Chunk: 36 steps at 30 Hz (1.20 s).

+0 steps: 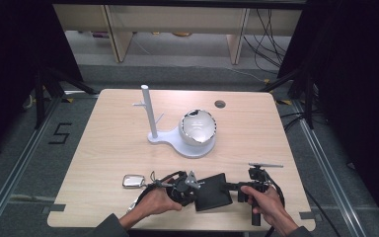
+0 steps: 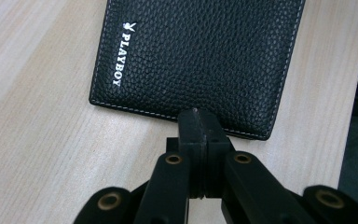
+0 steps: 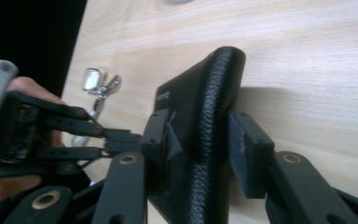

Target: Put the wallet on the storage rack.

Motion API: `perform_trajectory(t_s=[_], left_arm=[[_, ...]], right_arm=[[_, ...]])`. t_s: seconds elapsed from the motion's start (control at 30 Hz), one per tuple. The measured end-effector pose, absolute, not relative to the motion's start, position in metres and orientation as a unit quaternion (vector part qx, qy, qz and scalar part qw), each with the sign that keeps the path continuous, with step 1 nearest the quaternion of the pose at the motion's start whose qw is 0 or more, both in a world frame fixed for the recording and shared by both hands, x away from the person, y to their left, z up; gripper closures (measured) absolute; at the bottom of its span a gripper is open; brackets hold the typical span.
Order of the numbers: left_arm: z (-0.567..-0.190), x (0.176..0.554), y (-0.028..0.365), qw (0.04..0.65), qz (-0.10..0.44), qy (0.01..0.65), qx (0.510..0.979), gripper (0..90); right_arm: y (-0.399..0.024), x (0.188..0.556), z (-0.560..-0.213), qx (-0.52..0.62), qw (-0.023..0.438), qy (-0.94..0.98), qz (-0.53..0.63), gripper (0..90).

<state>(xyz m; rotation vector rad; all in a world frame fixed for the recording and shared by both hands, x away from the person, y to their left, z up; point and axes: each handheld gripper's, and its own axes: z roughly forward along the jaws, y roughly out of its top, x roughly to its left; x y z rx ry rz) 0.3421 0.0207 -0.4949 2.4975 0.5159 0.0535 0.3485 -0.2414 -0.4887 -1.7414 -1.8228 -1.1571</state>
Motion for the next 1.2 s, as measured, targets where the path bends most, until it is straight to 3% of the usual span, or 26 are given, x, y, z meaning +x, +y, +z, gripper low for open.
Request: perform_trajectory(t_s=[0.03, 0.13, 0.17, 0.2, 0.27, 0.77, 0.93, 1.2], left_arm=[[-0.495, 0.342, 0.021, 0.292, 0.022, 0.192, 0.937, 89.3], [-0.495, 0.341, 0.020, 0.291, 0.024, 0.191, 0.937, 89.3], [-0.495, 0.341, 0.020, 0.291, 0.025, 0.190, 0.937, 89.3], [-0.495, 0.341, 0.021, 0.290, 0.026, 0.190, 0.938, 89.3], [-0.495, 0.341, 0.021, 0.291, 0.026, 0.190, 0.937, 89.3], [-0.496, 0.339, 0.024, 0.295, 0.032, 0.192, 0.935, 89.3], [-0.496, 0.339, 0.025, 0.294, 0.033, 0.190, 0.936, 89.2], [-0.496, 0.339, 0.025, 0.293, 0.034, 0.191, 0.936, 89.1]], right_arm=[[-0.244, 0.351, -0.493, -0.588, 0.157, -0.669, -0.427, 63.2], [-0.240, 0.350, -0.488, -0.578, 0.143, -0.682, -0.424, 63.2], [-0.235, 0.347, -0.481, -0.597, 0.167, -0.669, -0.410, 63.2], [-0.236, 0.348, -0.480, -0.589, 0.142, -0.684, -0.406, 63.2], [-0.232, 0.348, -0.475, -0.593, 0.160, -0.681, -0.400, 63.2], [-0.216, 0.351, -0.454, -0.551, 0.117, -0.719, -0.407, 66.0], [-0.209, 0.354, -0.446, -0.542, 0.132, -0.729, -0.398, 66.1], [-0.198, 0.363, -0.439, -0.502, 0.081, -0.775, -0.375, 69.8]])
